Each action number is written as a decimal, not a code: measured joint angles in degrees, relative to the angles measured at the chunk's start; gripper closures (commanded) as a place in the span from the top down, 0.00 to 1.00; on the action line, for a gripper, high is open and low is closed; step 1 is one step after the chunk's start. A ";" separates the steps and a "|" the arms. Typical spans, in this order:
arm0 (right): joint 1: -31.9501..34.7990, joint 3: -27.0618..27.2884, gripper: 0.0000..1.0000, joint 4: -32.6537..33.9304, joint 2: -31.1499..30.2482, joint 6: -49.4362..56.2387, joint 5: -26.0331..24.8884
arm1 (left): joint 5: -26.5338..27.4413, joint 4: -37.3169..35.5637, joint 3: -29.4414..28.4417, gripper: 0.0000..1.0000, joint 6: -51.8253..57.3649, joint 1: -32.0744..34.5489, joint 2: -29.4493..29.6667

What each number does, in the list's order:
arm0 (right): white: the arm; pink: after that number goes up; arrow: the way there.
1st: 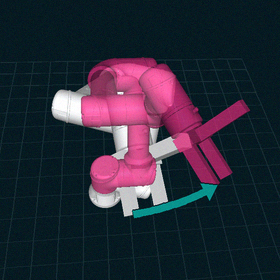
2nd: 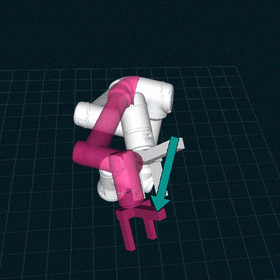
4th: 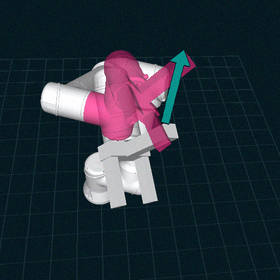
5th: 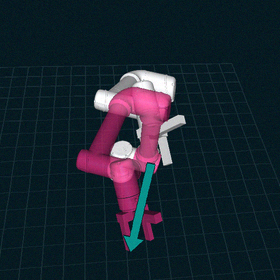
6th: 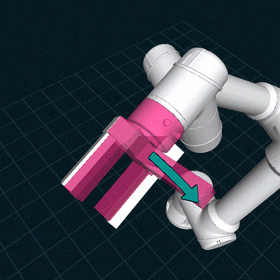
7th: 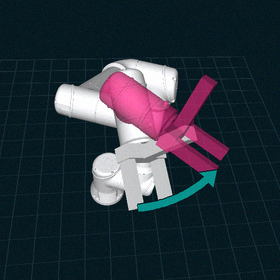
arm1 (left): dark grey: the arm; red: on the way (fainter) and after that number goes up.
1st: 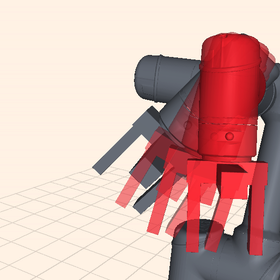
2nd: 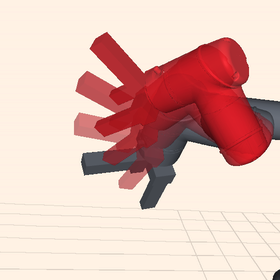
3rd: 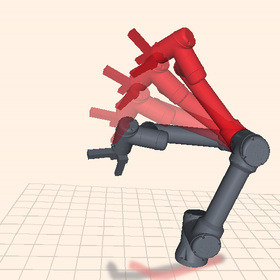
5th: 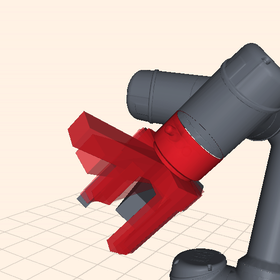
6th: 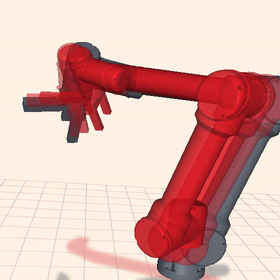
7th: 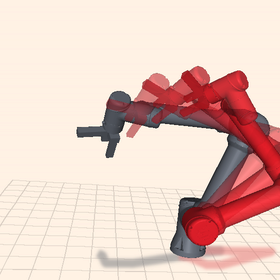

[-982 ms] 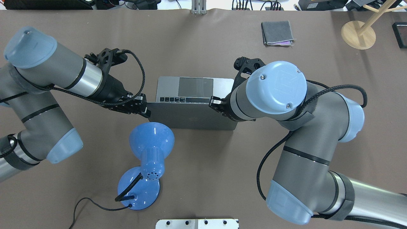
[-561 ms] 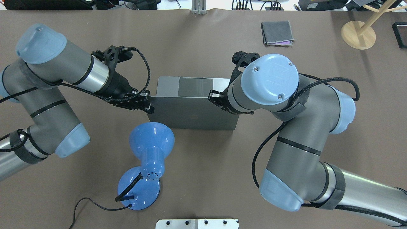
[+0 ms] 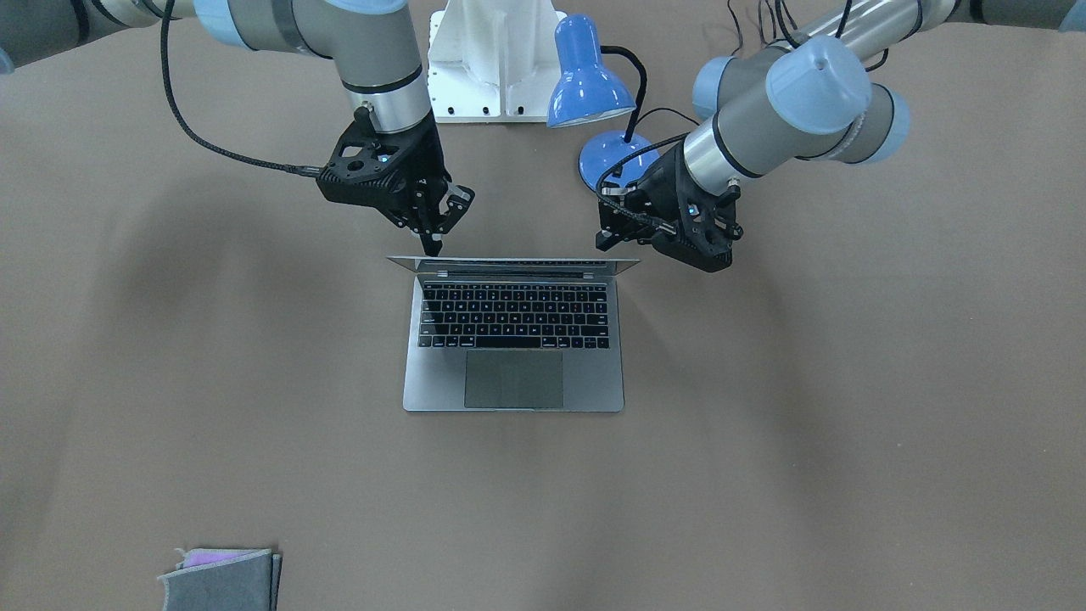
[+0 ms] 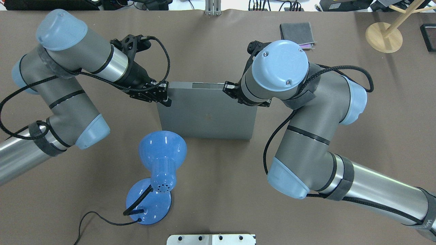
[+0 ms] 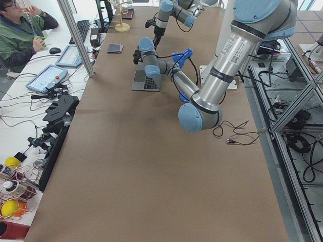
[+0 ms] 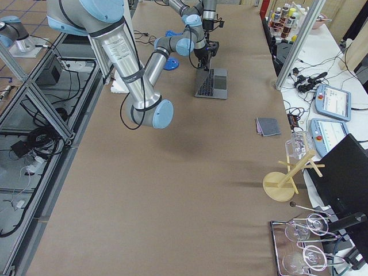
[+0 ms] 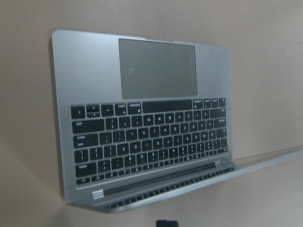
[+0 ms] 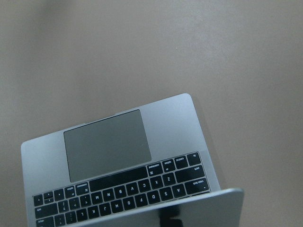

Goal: Close laptop

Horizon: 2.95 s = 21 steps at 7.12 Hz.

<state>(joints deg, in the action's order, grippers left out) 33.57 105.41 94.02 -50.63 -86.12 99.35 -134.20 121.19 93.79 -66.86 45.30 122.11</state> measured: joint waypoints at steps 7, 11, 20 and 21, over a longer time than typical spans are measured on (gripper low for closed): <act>1.39 -14.63 0.00 -8.12 3.98 0.93 0.14 | 7.19 -0.13 -13.80 0.00 7.09 0.72 7.61; 1.83 -24.12 0.00 -13.10 6.05 1.20 0.07 | 10.74 -0.76 -19.84 0.00 10.37 0.92 10.16; 4.50 -28.41 0.00 -15.95 6.85 3.71 4.10 | 17.48 -1.89 -23.57 0.00 12.16 -1.68 11.48; 7.08 -26.82 0.00 -15.66 5.93 5.86 7.83 | 14.15 -5.49 -20.64 0.20 13.28 0.32 11.38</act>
<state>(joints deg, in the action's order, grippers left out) 40.65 78.60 78.36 -44.71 -80.26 107.17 -120.05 115.70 73.14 -53.58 45.62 133.50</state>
